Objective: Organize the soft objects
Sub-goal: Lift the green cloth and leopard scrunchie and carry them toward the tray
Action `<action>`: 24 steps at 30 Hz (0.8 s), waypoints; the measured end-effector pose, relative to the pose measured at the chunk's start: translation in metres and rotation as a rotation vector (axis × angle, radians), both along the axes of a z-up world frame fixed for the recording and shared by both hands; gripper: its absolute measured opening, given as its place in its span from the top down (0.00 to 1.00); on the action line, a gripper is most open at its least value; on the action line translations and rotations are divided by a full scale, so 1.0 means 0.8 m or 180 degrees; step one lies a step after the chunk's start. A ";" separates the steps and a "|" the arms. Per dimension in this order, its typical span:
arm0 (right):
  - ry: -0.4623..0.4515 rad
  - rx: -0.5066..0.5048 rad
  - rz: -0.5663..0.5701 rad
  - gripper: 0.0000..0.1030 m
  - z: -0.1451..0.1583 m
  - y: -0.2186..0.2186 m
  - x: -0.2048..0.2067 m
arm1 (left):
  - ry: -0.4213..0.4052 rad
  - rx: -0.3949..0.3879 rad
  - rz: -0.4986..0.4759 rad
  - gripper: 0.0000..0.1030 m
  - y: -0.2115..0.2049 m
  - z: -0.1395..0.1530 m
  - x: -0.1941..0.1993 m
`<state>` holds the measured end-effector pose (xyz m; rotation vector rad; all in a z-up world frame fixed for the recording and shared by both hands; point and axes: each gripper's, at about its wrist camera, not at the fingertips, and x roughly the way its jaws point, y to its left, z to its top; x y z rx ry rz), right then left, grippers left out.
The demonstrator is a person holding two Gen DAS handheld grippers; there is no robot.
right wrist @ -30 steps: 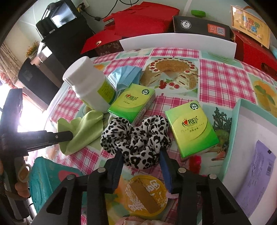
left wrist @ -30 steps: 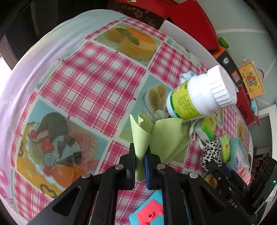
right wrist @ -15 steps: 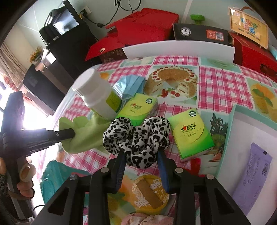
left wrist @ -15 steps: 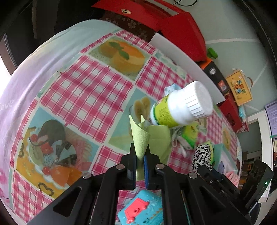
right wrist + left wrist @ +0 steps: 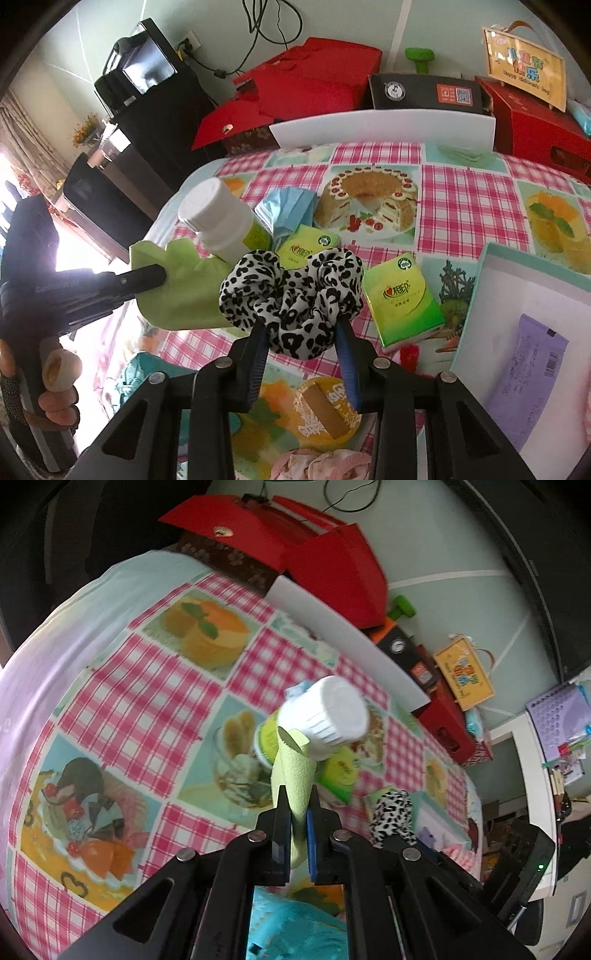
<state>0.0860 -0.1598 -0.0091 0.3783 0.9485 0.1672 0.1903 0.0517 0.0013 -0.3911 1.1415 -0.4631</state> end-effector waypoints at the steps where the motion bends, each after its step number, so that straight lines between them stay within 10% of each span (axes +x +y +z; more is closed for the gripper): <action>1: -0.0017 0.0005 -0.0002 0.64 0.003 0.000 -0.001 | -0.0027 -0.0019 -0.0016 0.94 -0.002 0.004 -0.001; 12: -0.0147 0.0040 -0.0046 0.64 0.017 -0.007 -0.013 | -0.0234 -0.0083 -0.0152 0.94 -0.019 0.035 -0.015; 24: -0.0102 0.0013 -0.0057 0.64 0.016 -0.007 -0.011 | 0.0194 0.0394 -0.0172 0.94 -0.025 -0.018 -0.002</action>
